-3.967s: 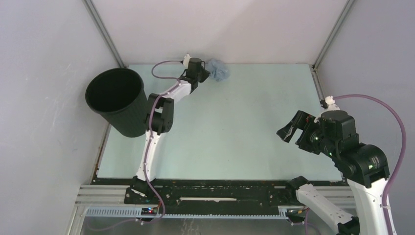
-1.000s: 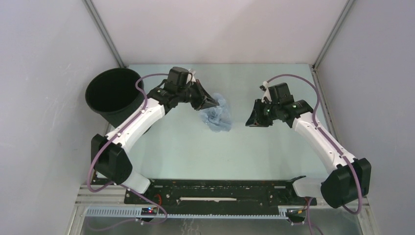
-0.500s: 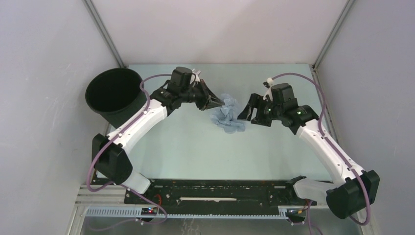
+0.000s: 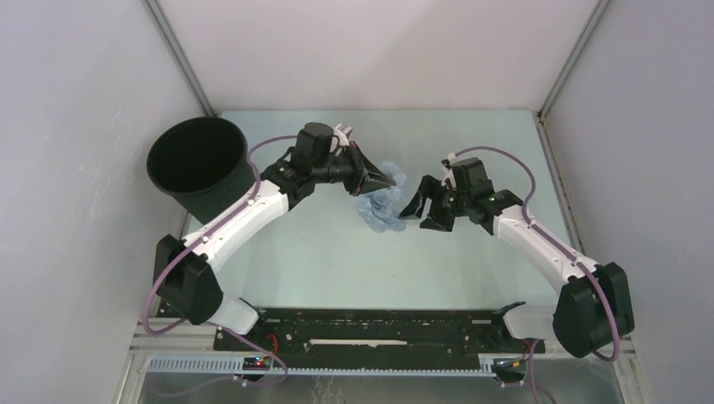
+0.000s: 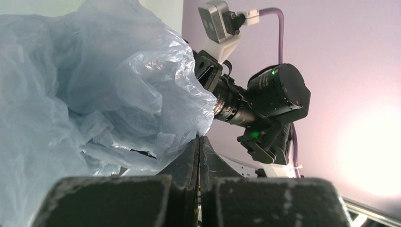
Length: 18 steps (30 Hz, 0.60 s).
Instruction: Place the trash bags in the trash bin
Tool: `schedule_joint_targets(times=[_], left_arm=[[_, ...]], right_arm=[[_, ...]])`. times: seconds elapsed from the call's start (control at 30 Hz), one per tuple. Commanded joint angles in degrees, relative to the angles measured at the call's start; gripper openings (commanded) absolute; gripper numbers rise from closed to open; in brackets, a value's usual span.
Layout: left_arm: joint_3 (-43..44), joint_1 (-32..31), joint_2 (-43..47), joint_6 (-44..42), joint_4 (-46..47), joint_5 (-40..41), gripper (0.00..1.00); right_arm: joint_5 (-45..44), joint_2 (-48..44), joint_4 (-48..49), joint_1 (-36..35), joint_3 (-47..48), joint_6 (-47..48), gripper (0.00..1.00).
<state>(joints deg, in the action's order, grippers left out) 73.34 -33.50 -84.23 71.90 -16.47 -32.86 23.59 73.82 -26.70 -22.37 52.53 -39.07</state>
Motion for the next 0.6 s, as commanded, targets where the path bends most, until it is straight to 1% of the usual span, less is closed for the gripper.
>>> schedule_joint_targets(times=[0.0, 0.07, 0.1, 0.13, 0.17, 0.2, 0.23, 0.27, 0.3, 0.37, 0.4, 0.47, 0.57], left_arm=[[-0.94, -1.47, 1.72, 2.43, 5.07, -4.29, 0.0], [-0.67, -1.64, 1.62, 2.6, 5.39, -5.0, 0.0], [-0.27, -1.61, 1.54, 1.84, 5.2, -5.1, 0.0], [0.32, -1.6, 1.52, 0.63, 4.6, -4.67, 0.0], [1.17, -1.63, 1.52, -0.88, 3.3, -3.73, 0.0], [2.34, -1.66, 1.45, -3.09, 1.47, -2.35, 0.0], [3.72, -1.66, 1.39, -5.41, -1.2, -0.42, 0.0], [5.43, -1.66, 1.21, -7.95, -4.01, 1.61, 0.0], [7.29, -1.64, 0.99, -10.9, -6.89, 3.88, 0.0], [12.74, -2.22, 0.32, -18.42, -15.61, 11.36, 0.0], [17.62, -2.96, -0.16, -22.78, -21.4, 16.95, 0.0], [24.59, -4.69, -1.55, -29.84, -30.37, 27.64, 0.0], [31.69, -6.74, -3.2, -35.93, -38.95, 41.1, 0.0]], right_arm=[[3.63, -1.17, 5.43, 0.76, 0.17, 4.04, 0.82], [5.0, -2.4, 6.87, 2.72, -0.84, 5.53, 0.79], [6.0, -3.22, 7.67, 3.72, -1.51, 5.77, 0.75], [7.25, -3.96, 8.39, 4.56, -2.0, 5.89, 0.66], [7.56, -4.49, 8.48, 5.28, -2.39, 5.96, 0.53], [7.61, -4.88, 8.13, 5.7, -2.41, 5.88, 0.34], [7.56, -5.15, 7.52, 6.08, -2.42, 5.85, 0.17], [7.49, -5.54, 6.78, 6.5, -2.36, 5.73, 0.06], [7.64, -5.85, 5.96, 6.99, -2.35, 5.35, 0.0], [8.38, -6.76, 4.37, 8.11, -2.2, 4.93, 0.0], [8.69, -7.33, 3.32, 8.56, -1.99, 4.76, 0.0], [8.79, -8.73, 1.2, 9.11, -1.08, 4.97, 0.0], [8.35, -10.72, -2.96, 9.1, 0.4, 6.97, 0.0]])
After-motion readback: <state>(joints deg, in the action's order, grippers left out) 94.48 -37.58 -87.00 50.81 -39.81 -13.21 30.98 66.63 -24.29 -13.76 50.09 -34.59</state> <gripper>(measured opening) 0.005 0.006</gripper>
